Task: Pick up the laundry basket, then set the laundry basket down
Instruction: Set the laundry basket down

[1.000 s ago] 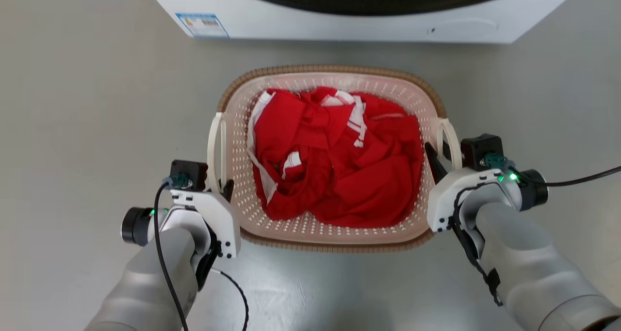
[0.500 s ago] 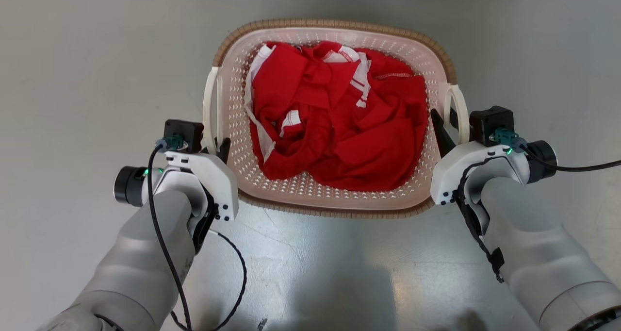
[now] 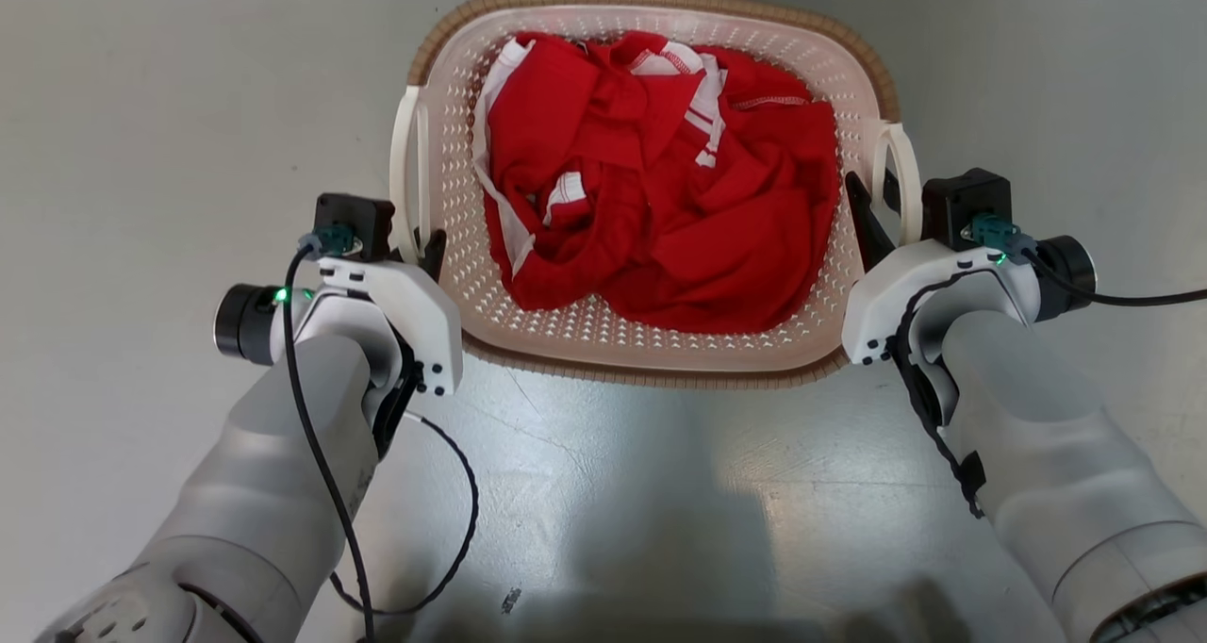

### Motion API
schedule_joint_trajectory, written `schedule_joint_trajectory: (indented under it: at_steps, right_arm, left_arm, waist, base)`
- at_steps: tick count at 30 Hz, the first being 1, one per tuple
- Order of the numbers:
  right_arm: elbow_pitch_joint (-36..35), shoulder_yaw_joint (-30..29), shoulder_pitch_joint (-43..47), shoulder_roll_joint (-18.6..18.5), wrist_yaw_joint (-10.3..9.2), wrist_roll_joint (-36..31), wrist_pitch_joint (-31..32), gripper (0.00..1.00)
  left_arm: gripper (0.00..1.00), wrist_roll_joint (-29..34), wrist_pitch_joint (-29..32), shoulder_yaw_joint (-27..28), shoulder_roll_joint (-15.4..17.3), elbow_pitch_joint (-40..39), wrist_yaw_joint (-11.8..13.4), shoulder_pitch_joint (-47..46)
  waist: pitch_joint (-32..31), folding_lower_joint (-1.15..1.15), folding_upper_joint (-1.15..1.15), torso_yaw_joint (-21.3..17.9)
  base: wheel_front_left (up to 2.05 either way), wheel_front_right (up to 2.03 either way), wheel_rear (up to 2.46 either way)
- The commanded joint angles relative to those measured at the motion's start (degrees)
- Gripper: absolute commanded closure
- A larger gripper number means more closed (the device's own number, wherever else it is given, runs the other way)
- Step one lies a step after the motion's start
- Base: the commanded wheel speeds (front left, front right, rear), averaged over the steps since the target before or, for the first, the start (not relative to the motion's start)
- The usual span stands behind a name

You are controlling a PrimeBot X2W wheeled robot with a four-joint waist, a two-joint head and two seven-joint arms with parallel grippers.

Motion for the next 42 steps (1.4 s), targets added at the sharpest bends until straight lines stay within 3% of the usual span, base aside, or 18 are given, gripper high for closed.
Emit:
schedule_joint_trajectory:
  at_steps: [1,42]
  right_arm:
    - [0.51,0.76,1.84,-1.42,0.19,-1.36,-0.71,1.00]
    - [0.05,-2.06,-1.80,-1.42,0.19,-4.10,-0.71,1.00]
  left_arm:
    - [1.00,0.52,-0.68,0.78,4.53,1.60,1.03,-1.57]
    - [1.00,0.84,-0.88,-0.57,3.68,2.86,0.98,-7.03]
  waist:
    - [0.39,0.00,0.00,0.06]
    - [6.31,0.00,0.00,0.36]
  base:
    - [0.00,0.00,0.00]
    - [0.00,0.00,0.00]
